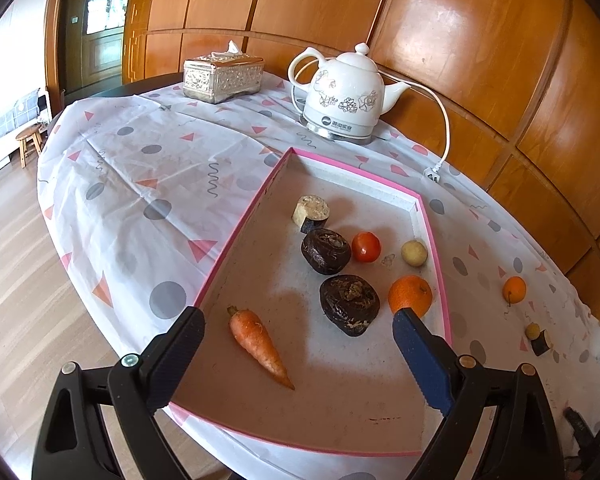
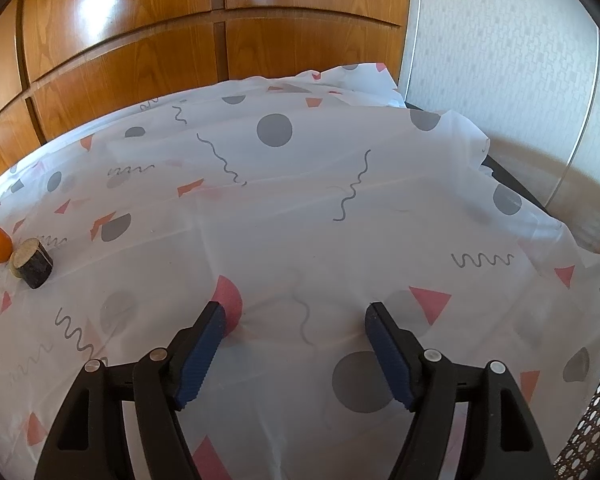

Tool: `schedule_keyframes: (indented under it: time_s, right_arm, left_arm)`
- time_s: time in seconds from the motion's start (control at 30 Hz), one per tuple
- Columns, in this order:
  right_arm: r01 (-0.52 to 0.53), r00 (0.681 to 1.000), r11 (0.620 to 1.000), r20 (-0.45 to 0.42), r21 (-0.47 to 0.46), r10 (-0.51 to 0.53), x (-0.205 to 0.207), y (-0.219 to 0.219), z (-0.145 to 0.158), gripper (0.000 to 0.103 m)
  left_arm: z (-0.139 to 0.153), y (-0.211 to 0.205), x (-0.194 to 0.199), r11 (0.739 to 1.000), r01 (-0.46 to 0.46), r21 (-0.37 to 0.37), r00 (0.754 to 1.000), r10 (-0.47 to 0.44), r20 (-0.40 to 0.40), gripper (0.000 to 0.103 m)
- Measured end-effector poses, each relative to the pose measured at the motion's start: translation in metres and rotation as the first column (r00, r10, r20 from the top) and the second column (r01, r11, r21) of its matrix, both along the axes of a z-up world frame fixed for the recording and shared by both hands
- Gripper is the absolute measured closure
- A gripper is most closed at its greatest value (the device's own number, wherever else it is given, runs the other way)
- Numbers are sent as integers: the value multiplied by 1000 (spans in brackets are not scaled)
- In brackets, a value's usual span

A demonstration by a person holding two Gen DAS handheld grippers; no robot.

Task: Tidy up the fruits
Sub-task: 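Withdraw the left gripper and move the right gripper toward the cut root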

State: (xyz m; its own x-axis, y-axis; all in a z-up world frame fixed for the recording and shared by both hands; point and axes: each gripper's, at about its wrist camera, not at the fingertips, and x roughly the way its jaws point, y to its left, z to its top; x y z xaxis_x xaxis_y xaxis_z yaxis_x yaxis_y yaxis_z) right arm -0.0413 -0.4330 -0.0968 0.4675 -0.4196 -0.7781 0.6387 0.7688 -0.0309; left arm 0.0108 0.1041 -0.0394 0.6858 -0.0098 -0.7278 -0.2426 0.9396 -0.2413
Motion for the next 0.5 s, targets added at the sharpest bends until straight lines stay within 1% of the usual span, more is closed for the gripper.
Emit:
schedule_keyframes:
  time_s: [0.07,0.13,0.17,0.33,0.4,0.5]
  right_arm:
    - [10,1000,1000,-18,20,-9,2,-1,2,29]
    - [1,1000,998,-17,58,0,6,-2,4,29]
    - [-18,1000,997,-14,76,20,9,0,6,29]
    - [-121,993,987,9,105,121,24,23,14,29]
    - [-176,984,977,15,119,175,33,35,15,29]
    - [-231,973,965,17,125,231,43,50,17,29]
  left_arm:
    - [0,0,0,1000,1,2,1000,-1,-1,7]
    - [0,0,0,1000,0,1,1000,0,-2,7]
    - [0,0,0,1000,1,0,1000,-1,-3,7]
    - [-1,-3,-1,1000,7,1,1000,-7,-8,7]
    - [-1,-2,-1,1000,7,-2,1000,-7,-9,7]
    - [-1,-2,0,1000,5,-4,1000,-5,-9,7]
